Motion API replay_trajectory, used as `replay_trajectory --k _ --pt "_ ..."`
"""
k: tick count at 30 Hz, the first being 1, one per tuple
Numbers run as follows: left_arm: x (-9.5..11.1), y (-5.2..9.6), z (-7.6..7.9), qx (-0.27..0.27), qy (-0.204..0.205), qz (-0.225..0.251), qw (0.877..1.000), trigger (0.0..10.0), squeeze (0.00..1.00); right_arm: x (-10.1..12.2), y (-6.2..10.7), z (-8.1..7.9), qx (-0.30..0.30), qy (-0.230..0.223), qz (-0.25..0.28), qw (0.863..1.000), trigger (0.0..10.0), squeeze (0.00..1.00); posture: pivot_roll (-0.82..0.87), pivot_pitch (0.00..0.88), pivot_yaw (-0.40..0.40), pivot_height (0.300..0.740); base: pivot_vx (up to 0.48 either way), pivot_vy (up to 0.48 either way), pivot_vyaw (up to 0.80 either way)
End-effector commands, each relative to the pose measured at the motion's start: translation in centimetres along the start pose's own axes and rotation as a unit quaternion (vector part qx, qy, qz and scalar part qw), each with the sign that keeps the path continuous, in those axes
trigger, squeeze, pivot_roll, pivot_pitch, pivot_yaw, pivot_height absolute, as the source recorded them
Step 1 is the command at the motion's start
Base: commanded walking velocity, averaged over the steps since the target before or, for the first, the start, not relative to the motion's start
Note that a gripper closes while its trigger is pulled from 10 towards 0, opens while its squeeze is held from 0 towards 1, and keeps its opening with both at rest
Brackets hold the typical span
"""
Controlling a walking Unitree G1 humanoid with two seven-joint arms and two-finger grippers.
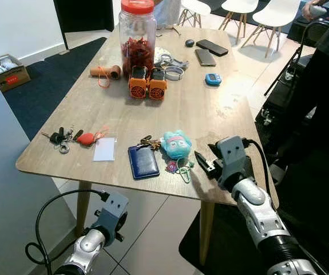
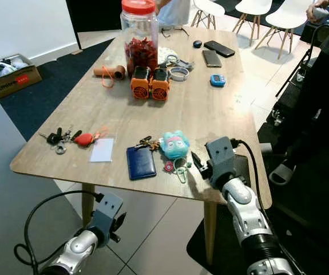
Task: Hang keys on a hook
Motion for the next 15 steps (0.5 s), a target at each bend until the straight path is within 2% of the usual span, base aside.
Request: replay_trajectory --k 1,12,15 --pt "-0.1 0.2 0.0 -0.001 0.007 0.006 1.0 10.0 0.0 -1.0 0.5 0.0 -0.008 -0.008 -0.017 1.0 10.0 0.0 0.07 0.032 -0.066 0.74 0.0 0.0 0.0" --pt "-0.3 0.4 0.0 -0.003 0.01 0.007 1.0 10.0 0.0 -2.7 1.8 -2.0 -0.008 -0.032 -0.041 0.999 10.0 0.0 0.08 0.041 -0.063 0.74 0.0 0.0 0.0" --pt "-0.3 0.5 -0.1 -0.003 0.01 0.007 1.0 10.0 0.0 -2.8 2.0 -2.0 -0.012 -0.034 -0.043 0.998 10.0 0.0 0.07 0.044 -0.059 0.74 0.0 0.0 0.0"
Point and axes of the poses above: a point about 5 cm out from each wrist's last joint towards the gripper, its own y axis pointing back from the gripper into the wrist, its own x axis along the axis of the wrist's last joint, z = x × y, the point moved 5 cm from there along -y, pointing out of the wrist towards the gripper, and after that the axes turned 5 degrees about y, right-handed, at the moved point
